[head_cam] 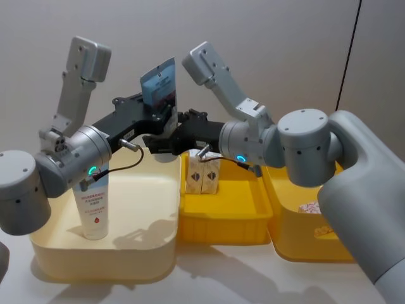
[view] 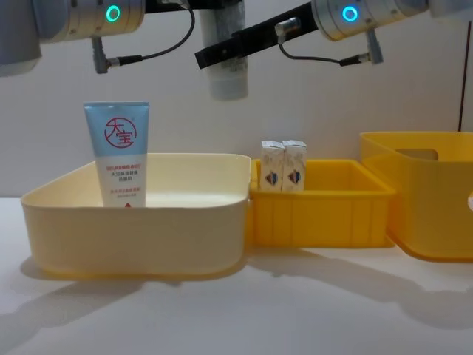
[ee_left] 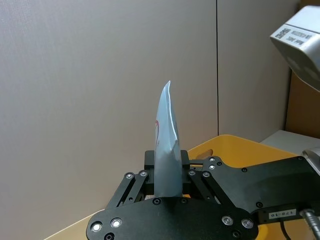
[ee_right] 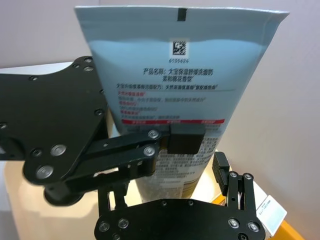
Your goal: Bimanual collaborative sorting of washing and personal care products
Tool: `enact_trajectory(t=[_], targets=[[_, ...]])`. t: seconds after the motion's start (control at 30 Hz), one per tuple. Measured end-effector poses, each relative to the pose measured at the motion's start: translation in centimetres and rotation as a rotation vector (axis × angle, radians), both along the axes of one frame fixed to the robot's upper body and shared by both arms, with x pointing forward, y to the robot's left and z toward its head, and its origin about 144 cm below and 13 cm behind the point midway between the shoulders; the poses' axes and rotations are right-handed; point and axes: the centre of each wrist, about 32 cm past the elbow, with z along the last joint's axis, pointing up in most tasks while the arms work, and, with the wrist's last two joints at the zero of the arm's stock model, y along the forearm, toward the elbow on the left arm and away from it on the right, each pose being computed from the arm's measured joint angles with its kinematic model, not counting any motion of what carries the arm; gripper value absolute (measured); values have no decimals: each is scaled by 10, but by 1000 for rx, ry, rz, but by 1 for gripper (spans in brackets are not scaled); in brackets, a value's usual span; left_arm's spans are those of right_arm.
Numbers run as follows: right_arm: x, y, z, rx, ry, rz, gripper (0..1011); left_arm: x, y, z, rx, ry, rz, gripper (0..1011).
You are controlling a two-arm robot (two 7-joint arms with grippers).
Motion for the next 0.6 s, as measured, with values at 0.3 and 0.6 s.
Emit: enact_trajectory(t=[0.3,0.6], targets=[[3,2,1,-3,-13,-13,841,0,-1,0,-3,0,0,267],[4,3,2,-4,-21,-23,704,0,-1,-1,-4,0,1,267]])
